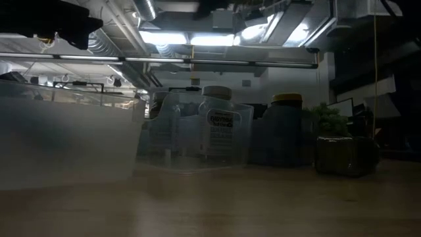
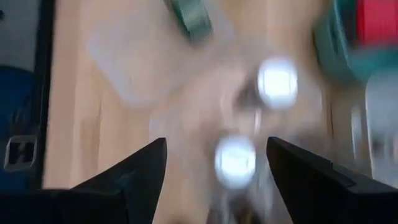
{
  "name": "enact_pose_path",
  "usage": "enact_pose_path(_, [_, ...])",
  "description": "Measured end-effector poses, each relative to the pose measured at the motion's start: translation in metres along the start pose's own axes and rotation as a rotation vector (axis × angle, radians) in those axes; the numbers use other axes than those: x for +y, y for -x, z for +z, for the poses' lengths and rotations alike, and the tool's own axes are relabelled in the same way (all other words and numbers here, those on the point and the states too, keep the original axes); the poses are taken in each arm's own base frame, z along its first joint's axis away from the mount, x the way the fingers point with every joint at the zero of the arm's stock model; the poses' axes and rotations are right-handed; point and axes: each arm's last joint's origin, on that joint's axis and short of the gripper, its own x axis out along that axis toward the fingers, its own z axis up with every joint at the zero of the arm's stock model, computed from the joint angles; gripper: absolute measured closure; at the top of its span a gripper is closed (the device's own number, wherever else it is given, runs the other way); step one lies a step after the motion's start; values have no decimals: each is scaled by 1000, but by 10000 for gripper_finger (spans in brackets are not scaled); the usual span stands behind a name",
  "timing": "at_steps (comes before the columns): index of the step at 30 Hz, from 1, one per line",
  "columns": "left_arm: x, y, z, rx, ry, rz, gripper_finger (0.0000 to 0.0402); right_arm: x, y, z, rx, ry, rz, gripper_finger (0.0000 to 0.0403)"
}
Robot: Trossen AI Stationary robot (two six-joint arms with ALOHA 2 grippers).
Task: Sort spices by type
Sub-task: Put the green seasoning bottle into the bottom transparent bin
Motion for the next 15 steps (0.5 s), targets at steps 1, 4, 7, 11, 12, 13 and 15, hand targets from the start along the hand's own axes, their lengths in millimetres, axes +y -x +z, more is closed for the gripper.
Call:
enact_pose_path(1, [0,0,0,3,0,-1,247,2,4,-6,46,-38,-5,127])
enact_pose_path(4, [0,0,0,1,0,0,247,11,8,-25,220,-139,-50,127])
enact_pose_path(7, [0,0,0,2,0,0,247,25,0,-35,266,-177,-116,127])
enact_pose_path(11, [0,0,0,2,0,0,247,47,-16,-48,349,-122,-122,127])
enact_pose_path(12, [0,0,0,2,0,0,247,52,-22,-53,376,-113,-128,127])
enact_pose_path(13, [0,0,0,2,0,0,247,57,-28,-59,404,-109,-135,127])
enact_pose_path(15, [0,0,0,2,0,0,247,65,-41,-69,462,-102,-150,127])
